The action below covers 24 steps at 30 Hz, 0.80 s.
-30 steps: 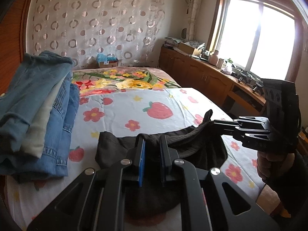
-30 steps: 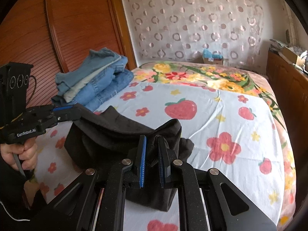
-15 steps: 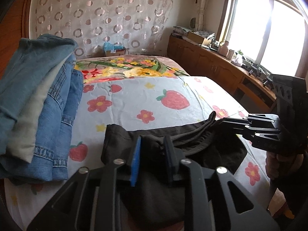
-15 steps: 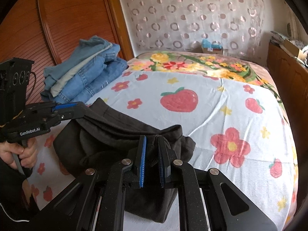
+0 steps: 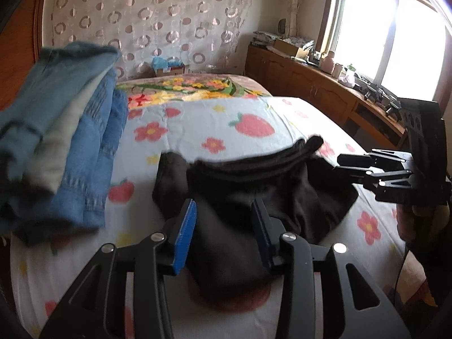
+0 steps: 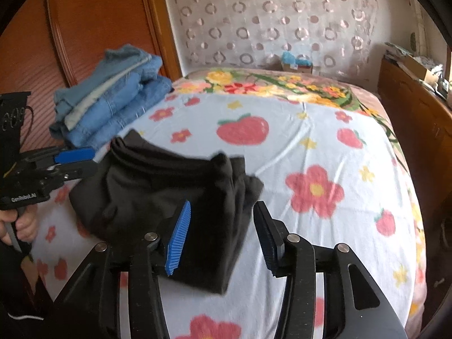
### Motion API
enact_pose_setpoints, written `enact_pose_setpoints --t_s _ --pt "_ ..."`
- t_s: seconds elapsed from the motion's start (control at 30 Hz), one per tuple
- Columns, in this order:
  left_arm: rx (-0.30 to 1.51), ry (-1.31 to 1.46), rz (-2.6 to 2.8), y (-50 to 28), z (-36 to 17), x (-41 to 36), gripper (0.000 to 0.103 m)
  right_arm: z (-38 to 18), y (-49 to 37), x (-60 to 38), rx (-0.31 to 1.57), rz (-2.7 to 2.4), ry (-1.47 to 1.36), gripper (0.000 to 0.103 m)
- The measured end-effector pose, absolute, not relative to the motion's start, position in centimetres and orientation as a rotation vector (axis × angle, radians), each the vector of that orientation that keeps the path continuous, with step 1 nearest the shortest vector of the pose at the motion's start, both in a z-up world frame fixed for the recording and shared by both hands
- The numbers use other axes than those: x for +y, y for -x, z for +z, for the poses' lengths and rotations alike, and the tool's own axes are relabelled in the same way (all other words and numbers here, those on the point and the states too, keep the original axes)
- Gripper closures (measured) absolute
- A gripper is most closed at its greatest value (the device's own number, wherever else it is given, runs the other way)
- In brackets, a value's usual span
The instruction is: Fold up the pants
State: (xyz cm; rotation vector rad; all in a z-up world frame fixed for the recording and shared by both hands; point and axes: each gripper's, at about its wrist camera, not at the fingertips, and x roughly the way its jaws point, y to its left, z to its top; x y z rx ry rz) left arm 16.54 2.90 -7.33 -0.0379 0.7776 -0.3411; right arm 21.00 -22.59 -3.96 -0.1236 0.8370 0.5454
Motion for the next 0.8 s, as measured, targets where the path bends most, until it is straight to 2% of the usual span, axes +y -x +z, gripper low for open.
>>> enact_pose_setpoints --t_s 0.2,0.57,0.67,0.7,0.77,0.8 --pt "0.802 0.053 -0.335 -14.7 -8.2 3.4 0.064 -5.2 -19.7 -23.2 0.882 0.527 0.13 0.052" --pt "0.842 0.062 -0.319 -13.9 -9.9 3.6 0.064 -5.9 -18.5 -23.3 0.906 0.565 0.113 0.053" --pt "0.84 0.059 -0.321 -14.1 -10.0 3.5 0.064 -6.1 -18.7 -23.5 0.914 0.575 0.089 0.065" --pt "0.837 0.06 -0.324 -14.1 -10.0 3.6 0.066 -6.1 -18.7 -23.5 0.914 0.581 0.085 0.073" --pt "0.84 0.068 -0.346 -14.1 -10.1 3.5 0.086 -6.2 -18.6 -23.5 0.917 0.6 0.076 0.082" --pt "0.832 0.065 -0.344 -14.0 -10.0 3.6 0.091 -6.2 -18.5 -23.5 0.915 0.605 0.08 0.092"
